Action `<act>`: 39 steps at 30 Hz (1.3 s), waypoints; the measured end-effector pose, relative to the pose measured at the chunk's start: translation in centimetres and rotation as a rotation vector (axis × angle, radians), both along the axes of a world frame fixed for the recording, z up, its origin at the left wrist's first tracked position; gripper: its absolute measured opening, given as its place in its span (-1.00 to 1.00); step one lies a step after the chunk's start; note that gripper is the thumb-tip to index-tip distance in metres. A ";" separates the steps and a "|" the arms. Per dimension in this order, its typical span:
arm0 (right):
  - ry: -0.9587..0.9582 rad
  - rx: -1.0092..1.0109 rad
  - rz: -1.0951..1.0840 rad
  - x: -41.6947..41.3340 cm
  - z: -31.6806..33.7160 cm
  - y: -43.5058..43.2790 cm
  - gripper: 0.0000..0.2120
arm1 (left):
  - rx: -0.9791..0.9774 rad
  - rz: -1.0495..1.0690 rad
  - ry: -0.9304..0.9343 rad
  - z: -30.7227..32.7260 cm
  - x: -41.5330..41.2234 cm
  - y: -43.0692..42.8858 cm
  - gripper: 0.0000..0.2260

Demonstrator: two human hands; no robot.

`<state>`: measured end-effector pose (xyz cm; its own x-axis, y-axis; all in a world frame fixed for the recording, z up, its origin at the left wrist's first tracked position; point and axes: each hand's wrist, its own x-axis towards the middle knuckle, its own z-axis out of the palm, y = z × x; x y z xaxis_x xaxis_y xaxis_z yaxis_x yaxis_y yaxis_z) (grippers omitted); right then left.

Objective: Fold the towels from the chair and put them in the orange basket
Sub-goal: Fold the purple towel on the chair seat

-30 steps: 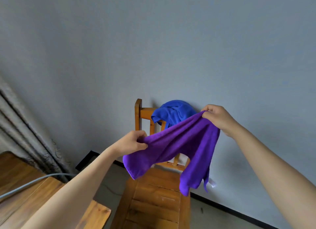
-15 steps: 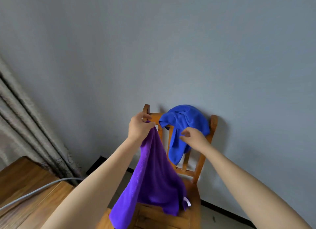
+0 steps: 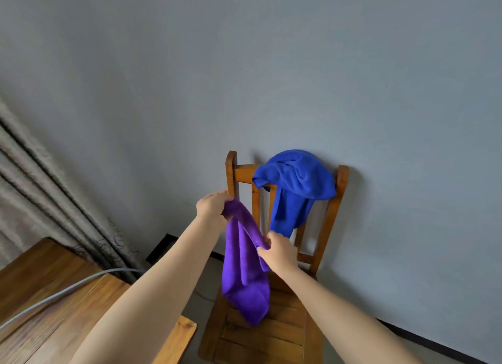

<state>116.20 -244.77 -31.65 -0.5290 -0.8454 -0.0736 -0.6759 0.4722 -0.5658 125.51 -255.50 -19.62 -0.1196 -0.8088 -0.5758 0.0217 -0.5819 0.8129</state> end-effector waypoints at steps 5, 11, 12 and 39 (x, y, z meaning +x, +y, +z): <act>-0.054 -0.046 -0.007 -1.1 -0.4 -0.1 -0.66 | 0.096 0.161 0.144 0.0 1.8 -0.3 -0.89; 0.023 -0.170 0.151 2.4 0.6 -2.1 -0.46 | 0.151 0.139 0.104 0.3 1.4 0.9 -0.89; 0.012 -0.158 0.114 2.6 0.5 -2.3 -0.55 | 0.154 0.140 0.109 0.4 1.5 1.0 -0.90; 0.035 0.039 0.379 -3.5 7.5 1.0 -0.78 | -1.430 -0.524 -0.657 -2.2 11.2 1.1 -0.83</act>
<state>112.71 -243.78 -24.15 -0.1825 -0.9784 -0.0971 -0.8252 0.2062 -0.5258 136.68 -254.37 -21.80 -0.5847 -0.6468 0.4897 -0.4639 0.7618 0.4522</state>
